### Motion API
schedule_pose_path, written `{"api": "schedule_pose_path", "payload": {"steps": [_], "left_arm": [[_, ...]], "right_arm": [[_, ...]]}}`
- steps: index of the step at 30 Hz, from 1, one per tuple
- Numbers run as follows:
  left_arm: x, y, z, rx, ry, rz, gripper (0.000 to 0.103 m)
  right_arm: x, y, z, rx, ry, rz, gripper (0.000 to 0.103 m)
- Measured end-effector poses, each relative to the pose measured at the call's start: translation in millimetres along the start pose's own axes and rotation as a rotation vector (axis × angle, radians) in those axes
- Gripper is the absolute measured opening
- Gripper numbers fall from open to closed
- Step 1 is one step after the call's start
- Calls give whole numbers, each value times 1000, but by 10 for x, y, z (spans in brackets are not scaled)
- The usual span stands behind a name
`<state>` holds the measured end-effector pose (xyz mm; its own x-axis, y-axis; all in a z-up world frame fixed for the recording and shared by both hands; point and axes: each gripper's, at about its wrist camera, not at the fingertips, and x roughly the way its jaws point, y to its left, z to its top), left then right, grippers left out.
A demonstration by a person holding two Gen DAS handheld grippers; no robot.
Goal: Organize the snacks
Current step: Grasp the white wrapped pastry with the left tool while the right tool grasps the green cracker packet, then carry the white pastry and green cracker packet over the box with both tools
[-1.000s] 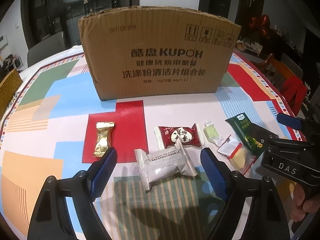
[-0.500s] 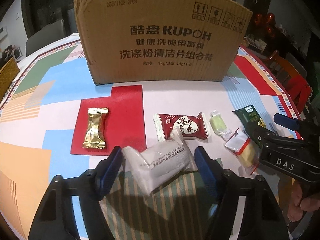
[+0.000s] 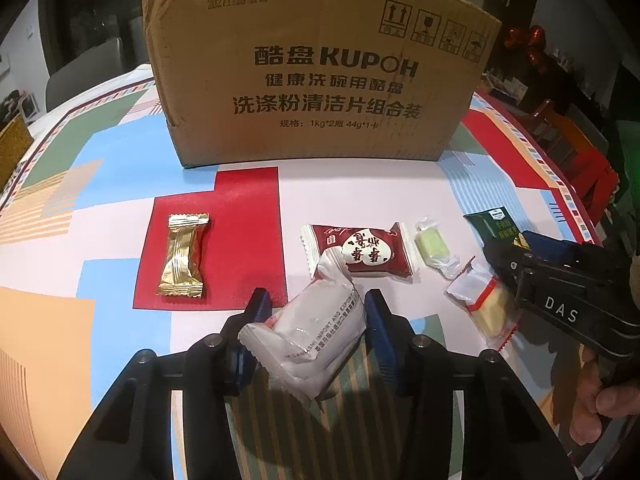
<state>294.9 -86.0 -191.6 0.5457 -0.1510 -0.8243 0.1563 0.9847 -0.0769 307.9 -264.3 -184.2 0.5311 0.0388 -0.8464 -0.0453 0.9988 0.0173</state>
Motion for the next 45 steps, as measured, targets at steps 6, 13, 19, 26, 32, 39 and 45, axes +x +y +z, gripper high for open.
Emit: {"api": "schedule_pose_path", "payload": {"steps": [6, 13, 19, 26, 32, 39, 45], "left_arm": [[-67, 6, 9, 4, -14, 0, 42], [-187, -5, 27, 9, -40, -2, 42], [-341, 5, 60, 7, -70, -1, 41], [-515, 21, 116, 4, -108, 4, 41], [-636, 33, 168, 4, -135, 5, 41], [-766, 47, 230, 7, -165, 1, 41], [-872, 79, 309, 5, -190, 1, 41]], "right_arm": [[-54, -10, -22, 19, -7, -4, 47], [-246, 1, -21, 25, -46, -10, 47], [-430, 26, 5, 27, -84, -9, 47], [-616, 46, 63, 26, -121, -3, 47], [-749, 64, 108, 22, -151, -1, 47], [-875, 77, 133, 24, -178, -5, 47], [-990, 101, 169, 25, -200, -7, 47]]}}
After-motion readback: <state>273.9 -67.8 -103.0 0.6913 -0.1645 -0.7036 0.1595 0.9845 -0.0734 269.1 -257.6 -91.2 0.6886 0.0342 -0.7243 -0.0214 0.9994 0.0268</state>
